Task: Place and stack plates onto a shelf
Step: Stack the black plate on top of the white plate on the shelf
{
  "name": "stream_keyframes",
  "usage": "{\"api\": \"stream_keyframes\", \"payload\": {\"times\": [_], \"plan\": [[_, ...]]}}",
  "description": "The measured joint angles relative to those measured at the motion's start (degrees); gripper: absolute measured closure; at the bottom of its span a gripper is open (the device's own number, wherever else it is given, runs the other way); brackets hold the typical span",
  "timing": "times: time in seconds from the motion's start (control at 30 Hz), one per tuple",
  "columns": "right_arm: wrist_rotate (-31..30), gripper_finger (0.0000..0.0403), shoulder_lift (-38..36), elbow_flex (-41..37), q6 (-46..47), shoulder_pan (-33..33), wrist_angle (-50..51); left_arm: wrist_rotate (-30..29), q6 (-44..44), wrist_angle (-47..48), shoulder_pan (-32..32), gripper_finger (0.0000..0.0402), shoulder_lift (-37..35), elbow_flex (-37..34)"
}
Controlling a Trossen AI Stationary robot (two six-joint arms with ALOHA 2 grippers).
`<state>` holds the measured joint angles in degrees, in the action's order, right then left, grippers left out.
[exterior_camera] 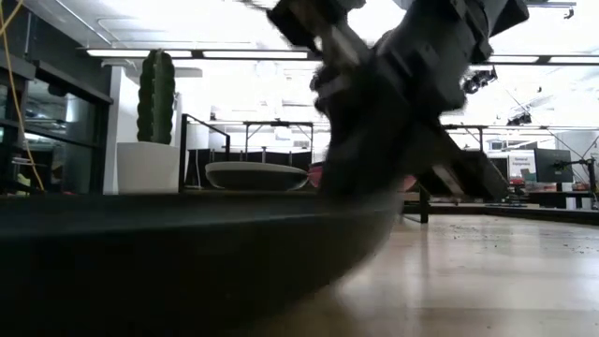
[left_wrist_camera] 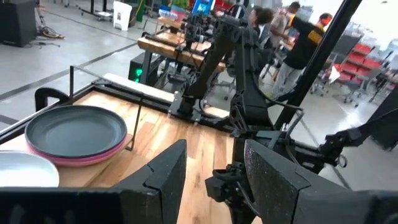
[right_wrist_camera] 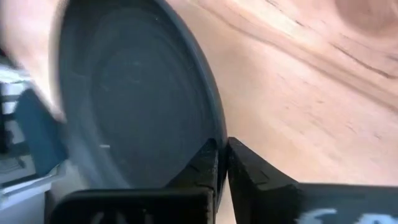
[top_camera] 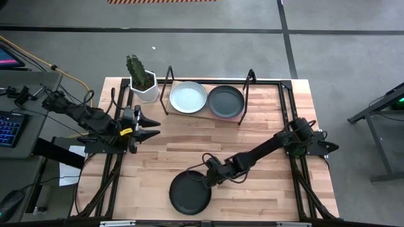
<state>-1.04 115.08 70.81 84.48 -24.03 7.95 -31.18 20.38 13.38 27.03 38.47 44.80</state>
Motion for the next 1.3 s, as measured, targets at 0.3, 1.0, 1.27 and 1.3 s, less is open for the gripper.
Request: {"api": "stream_keyframes", "payload": {"times": [0.3,1.0,1.27,1.3], "plan": [[-14.55,0.0401,-10.77,0.00,-3.97,5.34,2.39,0.00,-4.35,-9.90,0.02,0.0250,-3.23,0.00],[-34.88,0.0403,-11.33,0.07,10.52,26.54,-2.63,-0.07,-4.00,-12.08,0.00,0.0250,-4.32,0.02],[-34.24,0.0403,-11.33,0.07,9.61,30.01,-2.54,-0.24,-4.50,-12.04,0.00,0.0250,-4.32,0.02],[-33.22,0.0403,-11.33,0.07,9.56,30.36,-2.39,-0.24,-4.50,-12.01,0.02,0.0250,-4.32,0.02]]}}
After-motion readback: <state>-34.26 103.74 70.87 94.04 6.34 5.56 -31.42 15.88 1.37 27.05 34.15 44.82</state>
